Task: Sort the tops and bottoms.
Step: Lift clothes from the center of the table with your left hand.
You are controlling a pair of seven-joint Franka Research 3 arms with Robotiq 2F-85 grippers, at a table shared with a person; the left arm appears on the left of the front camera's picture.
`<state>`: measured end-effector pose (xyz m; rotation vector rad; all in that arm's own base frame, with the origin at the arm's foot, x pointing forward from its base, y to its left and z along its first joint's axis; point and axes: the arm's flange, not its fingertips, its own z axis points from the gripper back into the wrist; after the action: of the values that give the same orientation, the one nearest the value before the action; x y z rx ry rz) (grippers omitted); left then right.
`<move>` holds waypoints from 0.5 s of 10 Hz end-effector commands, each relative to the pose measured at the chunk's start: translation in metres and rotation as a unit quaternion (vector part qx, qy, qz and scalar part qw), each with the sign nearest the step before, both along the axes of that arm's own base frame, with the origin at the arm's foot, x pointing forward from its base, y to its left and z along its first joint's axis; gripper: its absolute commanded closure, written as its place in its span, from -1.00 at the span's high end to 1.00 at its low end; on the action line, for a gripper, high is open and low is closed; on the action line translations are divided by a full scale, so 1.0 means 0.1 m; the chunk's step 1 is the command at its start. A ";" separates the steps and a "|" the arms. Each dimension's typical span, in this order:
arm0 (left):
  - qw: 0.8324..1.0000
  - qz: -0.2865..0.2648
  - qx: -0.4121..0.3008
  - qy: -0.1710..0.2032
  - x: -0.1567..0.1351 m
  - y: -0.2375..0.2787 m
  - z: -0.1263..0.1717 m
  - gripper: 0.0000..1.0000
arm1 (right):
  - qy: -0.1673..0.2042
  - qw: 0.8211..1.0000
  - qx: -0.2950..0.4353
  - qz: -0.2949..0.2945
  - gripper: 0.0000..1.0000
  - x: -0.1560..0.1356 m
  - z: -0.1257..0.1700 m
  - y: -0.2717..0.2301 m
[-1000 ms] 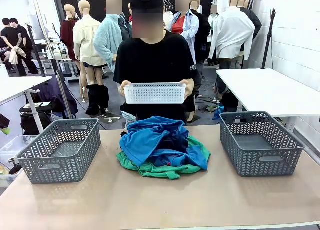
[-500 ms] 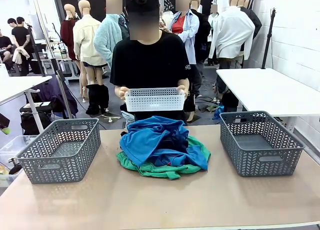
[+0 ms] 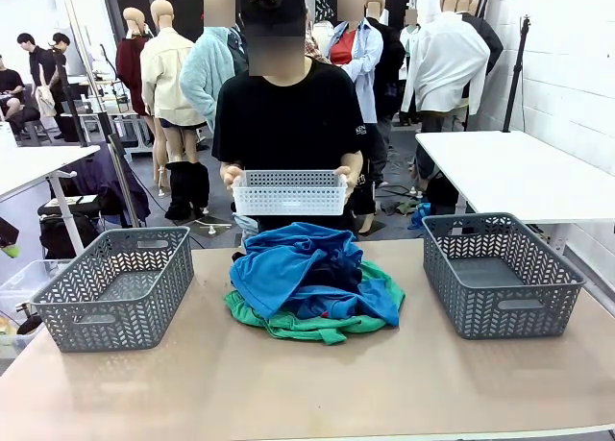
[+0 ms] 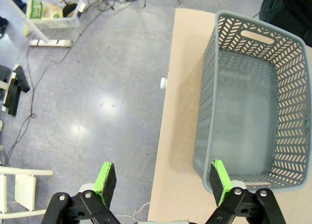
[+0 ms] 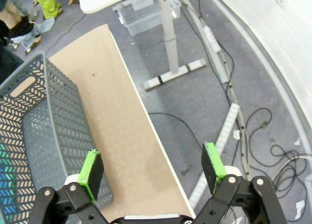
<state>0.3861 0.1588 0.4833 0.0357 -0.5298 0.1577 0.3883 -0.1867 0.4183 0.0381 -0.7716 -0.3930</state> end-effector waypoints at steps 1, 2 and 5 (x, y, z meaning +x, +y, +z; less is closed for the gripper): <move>1.000 0.000 0.004 -0.004 -0.03 0.01 -0.01 1.00 | 0.001 1.000 -0.005 0.003 1.00 -0.01 0.02 0.00; 1.000 0.000 0.004 -0.004 -0.03 0.01 -0.01 1.00 | 0.001 1.000 -0.005 0.003 1.00 -0.01 0.02 0.00; 1.000 0.000 0.004 -0.004 -0.03 0.01 -0.01 1.00 | 0.001 1.000 -0.005 0.003 1.00 -0.01 0.02 0.00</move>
<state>0.3861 0.1588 0.4833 0.0357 -0.5298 0.1577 0.3883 -0.1867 0.4183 0.0381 -0.7716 -0.3930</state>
